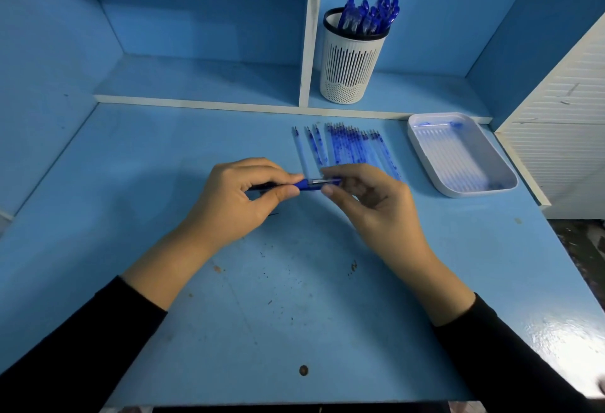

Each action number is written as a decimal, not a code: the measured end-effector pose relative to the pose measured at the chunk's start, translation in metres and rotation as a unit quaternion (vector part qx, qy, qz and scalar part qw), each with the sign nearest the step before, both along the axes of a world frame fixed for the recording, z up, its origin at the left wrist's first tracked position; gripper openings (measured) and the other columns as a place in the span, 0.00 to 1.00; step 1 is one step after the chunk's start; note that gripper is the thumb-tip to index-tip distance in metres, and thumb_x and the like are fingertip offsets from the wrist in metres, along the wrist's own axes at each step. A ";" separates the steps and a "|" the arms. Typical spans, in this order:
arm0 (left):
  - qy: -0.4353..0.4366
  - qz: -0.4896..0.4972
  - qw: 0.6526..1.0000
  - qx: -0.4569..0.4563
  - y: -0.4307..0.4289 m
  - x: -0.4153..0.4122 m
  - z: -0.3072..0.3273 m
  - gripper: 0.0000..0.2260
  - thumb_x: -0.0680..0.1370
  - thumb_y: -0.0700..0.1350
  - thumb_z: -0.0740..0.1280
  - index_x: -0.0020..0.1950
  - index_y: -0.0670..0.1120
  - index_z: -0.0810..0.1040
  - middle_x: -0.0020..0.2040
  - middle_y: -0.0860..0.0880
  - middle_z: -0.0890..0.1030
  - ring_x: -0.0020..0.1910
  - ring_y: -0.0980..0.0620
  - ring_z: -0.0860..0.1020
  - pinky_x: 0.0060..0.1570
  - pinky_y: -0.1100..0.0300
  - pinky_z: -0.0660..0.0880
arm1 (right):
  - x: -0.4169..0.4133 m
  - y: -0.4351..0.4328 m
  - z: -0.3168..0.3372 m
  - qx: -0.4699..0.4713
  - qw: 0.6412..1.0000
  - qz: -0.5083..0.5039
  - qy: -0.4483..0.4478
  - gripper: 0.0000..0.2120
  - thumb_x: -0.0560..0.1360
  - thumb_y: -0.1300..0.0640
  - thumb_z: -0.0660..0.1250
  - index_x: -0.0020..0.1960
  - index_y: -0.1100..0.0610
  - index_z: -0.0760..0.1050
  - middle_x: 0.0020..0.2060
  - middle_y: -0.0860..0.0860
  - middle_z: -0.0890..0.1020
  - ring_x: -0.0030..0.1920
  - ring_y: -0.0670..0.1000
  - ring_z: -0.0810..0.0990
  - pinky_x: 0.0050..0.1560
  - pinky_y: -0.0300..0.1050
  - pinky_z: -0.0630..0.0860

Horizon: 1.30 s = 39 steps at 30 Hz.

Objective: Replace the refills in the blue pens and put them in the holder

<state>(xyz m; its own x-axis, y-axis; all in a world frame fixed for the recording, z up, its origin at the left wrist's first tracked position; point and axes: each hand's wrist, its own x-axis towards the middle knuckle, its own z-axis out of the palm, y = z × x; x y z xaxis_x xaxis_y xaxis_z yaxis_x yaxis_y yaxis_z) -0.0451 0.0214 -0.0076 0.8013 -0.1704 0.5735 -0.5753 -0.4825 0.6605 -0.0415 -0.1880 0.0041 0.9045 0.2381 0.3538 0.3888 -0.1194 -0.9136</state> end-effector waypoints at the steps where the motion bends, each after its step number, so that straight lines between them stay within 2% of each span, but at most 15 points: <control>1: -0.005 0.004 1.000 -0.008 -0.001 0.000 0.000 0.06 0.74 0.40 0.74 0.50 0.41 0.85 0.43 0.49 0.84 0.40 0.53 0.80 0.42 0.64 0.76 | -0.002 0.002 0.001 0.036 0.999 -0.006 0.005 0.08 0.73 0.67 0.71 0.52 0.64 0.79 0.38 0.42 0.81 0.39 0.42 0.79 0.46 0.31 0.73; 4: -0.016 0.012 0.999 -0.033 -0.006 -0.003 0.001 0.07 0.74 0.40 0.73 0.51 0.42 0.85 0.42 0.50 0.83 0.38 0.52 0.80 0.41 0.66 0.74 | -0.006 0.007 0.003 0.110 0.994 -0.019 0.010 0.08 0.72 0.70 0.71 0.48 0.62 0.76 0.41 0.48 0.84 0.41 0.45 0.83 0.49 0.35 0.76; 6: -0.008 0.016 0.998 -0.058 -0.009 -0.006 0.001 0.07 0.74 0.39 0.73 0.52 0.44 0.84 0.42 0.51 0.82 0.38 0.53 0.79 0.40 0.67 0.72 | -0.008 0.010 0.003 0.136 0.990 -0.026 0.018 0.09 0.71 0.71 0.70 0.43 0.59 0.75 0.41 0.46 0.85 0.41 0.46 0.84 0.49 0.36 0.77; 9: 0.016 0.015 0.995 -0.094 -0.011 -0.008 0.002 0.08 0.74 0.39 0.72 0.52 0.46 0.83 0.42 0.52 0.83 0.38 0.53 0.79 0.39 0.65 0.72 | -0.008 0.013 0.004 0.152 0.988 -0.020 0.023 0.12 0.72 0.74 0.68 0.42 0.58 0.75 0.41 0.45 0.86 0.41 0.45 0.83 0.48 0.35 0.77; 14: 0.021 0.013 0.995 -0.100 -0.014 -0.003 0.005 0.08 0.74 0.40 0.73 0.52 0.46 0.83 0.43 0.52 0.83 0.39 0.55 0.80 0.40 0.66 0.73 | -0.005 0.014 0.005 0.154 0.988 -0.031 0.011 0.13 0.72 0.73 0.68 0.42 0.56 0.76 0.42 0.41 0.85 0.46 0.41 0.83 0.48 0.32 0.76; 19: 0.013 0.014 0.998 -0.054 -0.009 0.009 0.002 0.06 0.75 0.40 0.72 0.50 0.40 0.84 0.48 0.54 0.84 0.46 0.59 0.82 0.47 0.67 0.76 | -0.002 0.016 0.000 0.151 0.987 -0.054 0.028 0.11 0.72 0.70 0.70 0.44 0.54 0.77 0.44 0.44 0.85 0.47 0.44 0.84 0.50 0.35 0.76; 24: -0.032 0.029 0.998 0.043 -0.006 0.015 -0.004 0.09 0.78 0.43 0.70 0.56 0.43 0.83 0.52 0.53 0.83 0.54 0.58 0.80 0.57 0.64 0.75 | 0.001 0.013 0.002 0.157 0.983 -0.090 0.028 0.09 0.73 0.68 0.71 0.46 0.55 0.78 0.44 0.48 0.84 0.43 0.44 0.82 0.48 0.35 0.76; 27: 0.042 0.068 0.992 0.095 0.004 0.022 -0.008 0.16 0.80 0.55 0.64 0.65 0.51 0.79 0.61 0.57 0.79 0.62 0.58 0.76 0.59 0.58 0.75 | 0.004 0.006 0.005 0.172 0.977 -0.129 0.015 0.08 0.73 0.68 0.70 0.49 0.57 0.78 0.45 0.53 0.83 0.44 0.43 0.81 0.49 0.34 0.75; 29: 0.097 0.109 0.982 0.117 0.009 0.028 -0.011 0.21 0.79 0.59 0.60 0.69 0.53 0.75 0.66 0.58 0.75 0.66 0.57 0.73 0.59 0.55 0.75 | 0.006 0.000 0.008 0.180 0.971 -0.155 0.000 0.09 0.74 0.69 0.70 0.52 0.60 0.79 0.46 0.53 0.83 0.45 0.43 0.82 0.51 0.34 0.75; 32: 0.117 0.155 0.964 0.180 0.009 0.039 -0.012 0.20 0.81 0.55 0.62 0.71 0.49 0.73 0.71 0.53 0.72 0.69 0.52 0.70 0.63 0.52 0.73 | 0.007 -0.008 0.013 0.184 0.965 -0.188 -0.016 0.11 0.74 0.68 0.69 0.55 0.61 0.78 0.44 0.49 0.84 0.45 0.42 0.81 0.51 0.33 0.75; 35: 0.145 0.175 0.949 0.220 0.005 0.047 -0.010 0.21 0.82 0.51 0.63 0.73 0.45 0.72 0.74 0.47 0.69 0.73 0.47 0.67 0.69 0.52 0.66 | 0.008 -0.014 0.018 0.187 0.958 -0.215 -0.030 0.11 0.74 0.68 0.69 0.57 0.62 0.79 0.44 0.45 0.84 0.47 0.44 0.82 0.52 0.35 0.75; 39: 0.181 0.194 0.933 0.244 -0.003 0.056 -0.006 0.22 0.82 0.52 0.60 0.75 0.46 0.68 0.77 0.47 0.64 0.76 0.49 0.60 0.72 0.56 0.58 | 0.007 -0.020 0.029 0.176 0.950 -0.248 -0.076 0.12 0.75 0.68 0.68 0.58 0.64 0.78 0.47 0.53 0.83 0.49 0.46 0.82 0.55 0.38 0.75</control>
<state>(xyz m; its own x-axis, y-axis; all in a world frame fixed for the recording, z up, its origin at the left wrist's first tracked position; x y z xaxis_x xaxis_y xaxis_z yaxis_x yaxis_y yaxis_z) 0.0105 0.0188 -0.0134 0.9831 0.0036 0.1828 -0.0759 -0.9017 0.4256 -0.0342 -0.2082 0.0327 0.8070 -0.3613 0.4672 0.4946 -0.0190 -0.8689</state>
